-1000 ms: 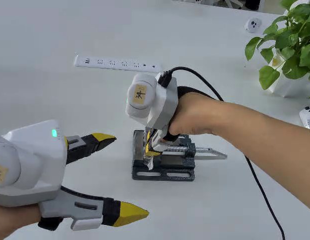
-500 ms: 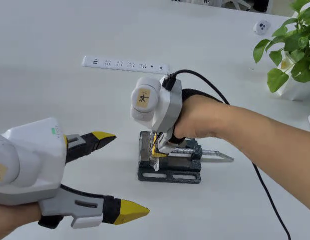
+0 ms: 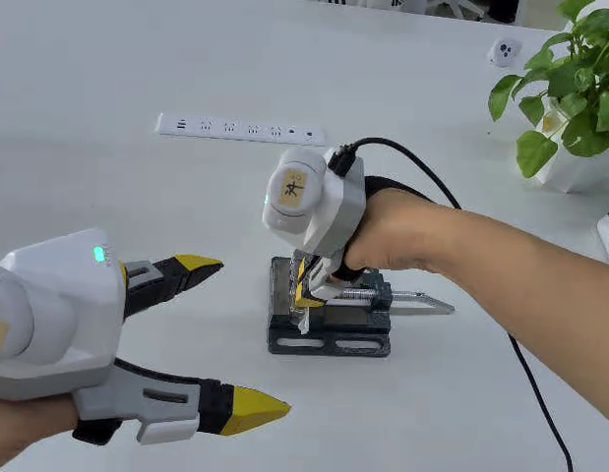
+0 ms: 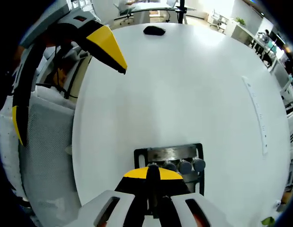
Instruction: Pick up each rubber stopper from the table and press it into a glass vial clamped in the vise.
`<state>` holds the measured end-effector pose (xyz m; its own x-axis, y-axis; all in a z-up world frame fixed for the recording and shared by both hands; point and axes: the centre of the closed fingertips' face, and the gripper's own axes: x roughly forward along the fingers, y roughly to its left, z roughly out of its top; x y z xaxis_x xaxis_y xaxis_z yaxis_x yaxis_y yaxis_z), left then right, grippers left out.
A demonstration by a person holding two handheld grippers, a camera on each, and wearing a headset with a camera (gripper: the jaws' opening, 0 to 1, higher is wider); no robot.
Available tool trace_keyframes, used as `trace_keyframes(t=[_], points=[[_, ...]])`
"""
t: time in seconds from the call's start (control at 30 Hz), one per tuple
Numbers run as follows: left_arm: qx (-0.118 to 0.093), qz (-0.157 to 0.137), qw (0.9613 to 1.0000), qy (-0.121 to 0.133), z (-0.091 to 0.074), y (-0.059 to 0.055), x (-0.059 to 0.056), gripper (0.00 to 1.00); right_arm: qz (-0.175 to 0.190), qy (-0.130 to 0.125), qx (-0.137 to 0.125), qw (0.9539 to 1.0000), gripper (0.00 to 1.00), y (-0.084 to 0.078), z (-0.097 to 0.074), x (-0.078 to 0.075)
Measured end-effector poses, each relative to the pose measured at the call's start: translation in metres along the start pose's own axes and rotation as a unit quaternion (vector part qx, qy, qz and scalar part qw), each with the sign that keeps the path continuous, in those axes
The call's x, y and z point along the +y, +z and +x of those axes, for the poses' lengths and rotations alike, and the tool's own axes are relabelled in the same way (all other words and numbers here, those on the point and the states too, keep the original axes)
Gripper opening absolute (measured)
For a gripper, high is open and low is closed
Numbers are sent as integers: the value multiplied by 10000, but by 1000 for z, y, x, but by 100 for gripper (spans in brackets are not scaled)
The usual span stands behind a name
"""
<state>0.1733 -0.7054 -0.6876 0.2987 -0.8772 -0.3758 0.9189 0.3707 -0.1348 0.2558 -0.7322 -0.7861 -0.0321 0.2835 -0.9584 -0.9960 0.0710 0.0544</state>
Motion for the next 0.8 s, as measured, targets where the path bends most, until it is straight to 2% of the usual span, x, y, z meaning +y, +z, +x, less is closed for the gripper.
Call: trace_keyframes(t=[0.07, 0.13, 0.33, 0.5, 0.8], points=[[0, -1, 10000, -9, 0, 0, -1, 90, 168, 15, -117, 9998, 1, 1, 0, 0], [3, 6, 10000, -11, 0, 0, -1, 90, 113, 21, -187, 9998, 1, 0, 0, 1], [-9, 1, 10000, -12, 0, 0, 0, 90, 261, 39, -391, 9989, 1, 2, -1, 2], [-16, 0, 10000, 4, -2, 2, -1, 90, 237, -127, -375, 9989, 0, -5, -5, -3], [23, -7, 10000, 6, -2, 0, -3, 91, 592, -190, -862, 9943, 0, -6, -23, -9]])
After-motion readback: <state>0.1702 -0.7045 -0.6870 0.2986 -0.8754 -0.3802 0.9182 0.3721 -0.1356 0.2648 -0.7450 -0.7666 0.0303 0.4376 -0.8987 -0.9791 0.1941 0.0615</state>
